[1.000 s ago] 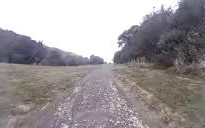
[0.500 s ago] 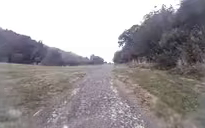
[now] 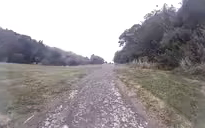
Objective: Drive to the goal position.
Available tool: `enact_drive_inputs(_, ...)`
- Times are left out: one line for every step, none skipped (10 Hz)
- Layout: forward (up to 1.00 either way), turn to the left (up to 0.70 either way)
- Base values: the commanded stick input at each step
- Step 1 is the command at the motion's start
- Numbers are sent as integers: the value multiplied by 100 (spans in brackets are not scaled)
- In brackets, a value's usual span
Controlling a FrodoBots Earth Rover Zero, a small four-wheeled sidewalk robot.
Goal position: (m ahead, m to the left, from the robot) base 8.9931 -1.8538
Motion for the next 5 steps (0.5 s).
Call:
enact_drive_inputs(45,0)
enact_drive_inputs(45,0)
enact_drive_inputs(45,0)
enact_drive_inputs(45,0)
enact_drive_inputs(45,0)
